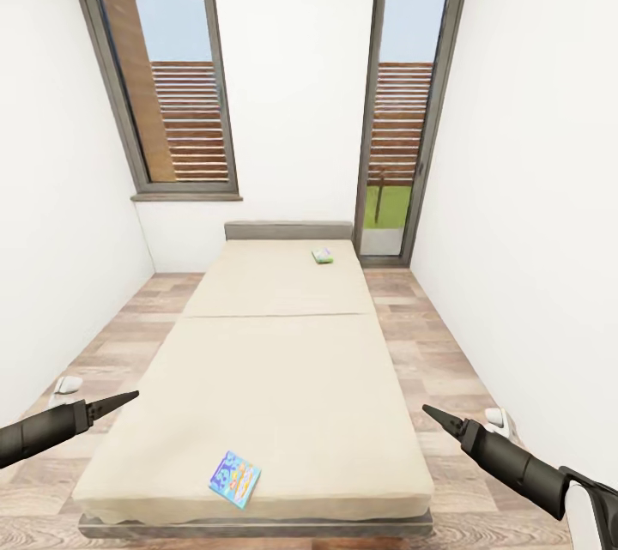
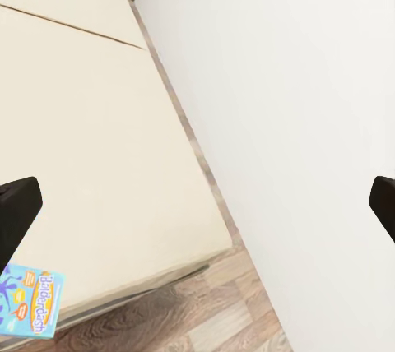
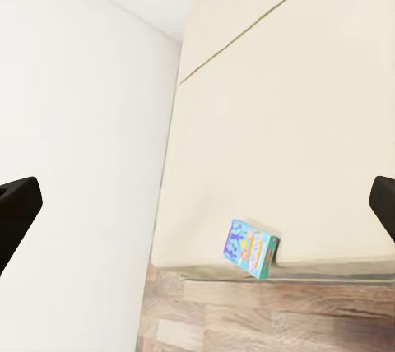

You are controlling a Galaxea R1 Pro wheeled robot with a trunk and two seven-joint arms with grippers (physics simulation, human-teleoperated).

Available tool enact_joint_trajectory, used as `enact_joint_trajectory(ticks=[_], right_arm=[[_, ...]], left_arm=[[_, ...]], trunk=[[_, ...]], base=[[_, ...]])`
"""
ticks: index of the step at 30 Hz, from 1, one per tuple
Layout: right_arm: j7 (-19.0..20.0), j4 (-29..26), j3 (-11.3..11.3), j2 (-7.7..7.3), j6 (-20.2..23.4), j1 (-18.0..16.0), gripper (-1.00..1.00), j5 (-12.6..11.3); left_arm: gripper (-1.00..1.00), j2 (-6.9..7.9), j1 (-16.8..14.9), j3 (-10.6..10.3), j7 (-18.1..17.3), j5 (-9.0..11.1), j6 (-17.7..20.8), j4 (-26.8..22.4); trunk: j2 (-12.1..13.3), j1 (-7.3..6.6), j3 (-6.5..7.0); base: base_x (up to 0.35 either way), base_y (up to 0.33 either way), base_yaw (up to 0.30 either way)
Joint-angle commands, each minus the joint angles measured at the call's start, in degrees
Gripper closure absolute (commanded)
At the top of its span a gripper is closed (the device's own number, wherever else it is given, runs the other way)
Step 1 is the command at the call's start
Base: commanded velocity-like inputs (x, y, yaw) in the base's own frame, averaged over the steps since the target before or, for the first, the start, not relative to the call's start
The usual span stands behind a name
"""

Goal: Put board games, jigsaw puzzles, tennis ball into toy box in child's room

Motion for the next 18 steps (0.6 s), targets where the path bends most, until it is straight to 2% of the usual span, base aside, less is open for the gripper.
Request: enact_joint_trajectory(ticks=[1,18], right_arm=[[0.38,-0.02,-0.12,0.05,0.21,-0.08,-1.0,0.23],[0.29,0.06,-0.18,0.05,0.21,-0.08,-1.0,0.39]], left_arm=[[-1.0,-0.03,-0.06,0.05,-0.3,-0.14,0.6,-0.01],[-1.0,-0.04,-0.06,0.05,-0.34,-0.14,0.66,-0.01]], trunk=[[-0.12,0.04,-0.03],[-0.12,0.04,0.48]], base=[[0.0,0.0,0.0],[0.0,0.0,0.0]])
